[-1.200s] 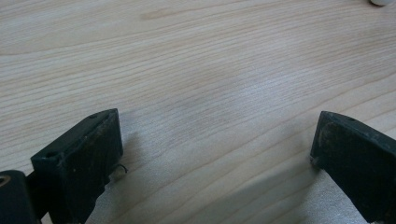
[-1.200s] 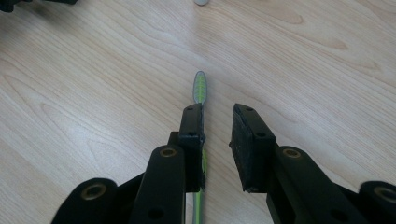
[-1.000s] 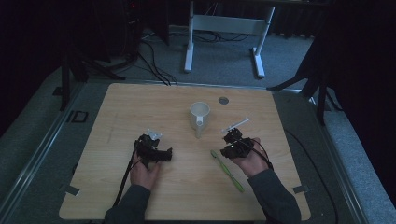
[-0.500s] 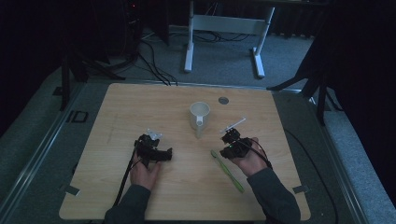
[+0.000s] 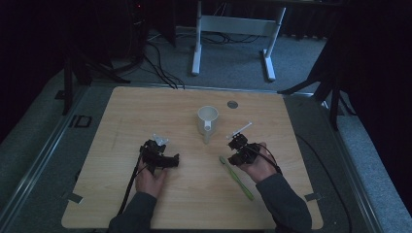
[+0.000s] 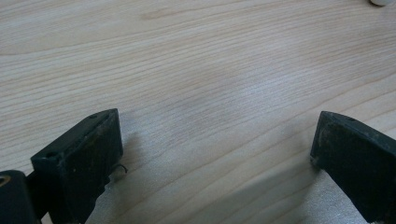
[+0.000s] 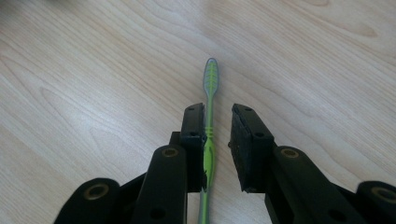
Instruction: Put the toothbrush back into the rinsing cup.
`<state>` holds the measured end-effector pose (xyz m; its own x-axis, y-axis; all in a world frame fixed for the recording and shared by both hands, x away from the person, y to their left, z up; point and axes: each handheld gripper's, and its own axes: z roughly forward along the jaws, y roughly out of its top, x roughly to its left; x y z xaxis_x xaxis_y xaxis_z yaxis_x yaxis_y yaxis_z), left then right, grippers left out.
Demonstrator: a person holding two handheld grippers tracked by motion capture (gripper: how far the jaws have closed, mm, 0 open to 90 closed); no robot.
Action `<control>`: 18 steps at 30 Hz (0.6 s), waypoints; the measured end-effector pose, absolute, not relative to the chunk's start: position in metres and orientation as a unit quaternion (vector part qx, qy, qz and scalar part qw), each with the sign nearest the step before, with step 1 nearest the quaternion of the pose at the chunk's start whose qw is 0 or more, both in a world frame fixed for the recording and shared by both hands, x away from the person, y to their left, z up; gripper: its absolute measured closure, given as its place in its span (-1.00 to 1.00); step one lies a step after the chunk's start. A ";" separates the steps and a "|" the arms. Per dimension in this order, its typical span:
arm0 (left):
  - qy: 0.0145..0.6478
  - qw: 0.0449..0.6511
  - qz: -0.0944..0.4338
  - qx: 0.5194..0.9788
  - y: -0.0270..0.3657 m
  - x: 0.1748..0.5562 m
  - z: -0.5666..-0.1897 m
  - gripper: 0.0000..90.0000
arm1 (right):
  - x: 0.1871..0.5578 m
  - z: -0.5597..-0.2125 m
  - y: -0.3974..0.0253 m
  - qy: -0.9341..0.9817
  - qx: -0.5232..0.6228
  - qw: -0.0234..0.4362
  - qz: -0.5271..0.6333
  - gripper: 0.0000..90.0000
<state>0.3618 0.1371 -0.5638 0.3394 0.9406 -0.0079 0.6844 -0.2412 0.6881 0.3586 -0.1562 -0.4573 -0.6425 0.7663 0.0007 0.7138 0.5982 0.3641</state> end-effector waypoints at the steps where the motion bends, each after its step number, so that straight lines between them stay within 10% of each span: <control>1: 0.535 0.305 0.210 0.759 0.137 0.362 -0.564 -0.95 | 0.359 -0.457 -0.156 0.891 0.416 0.078 0.168 0.66; 18: 0.535 0.305 0.210 0.759 0.137 0.362 -0.564 -0.95 | 0.359 -0.465 -0.152 0.898 0.413 0.060 0.141 0.66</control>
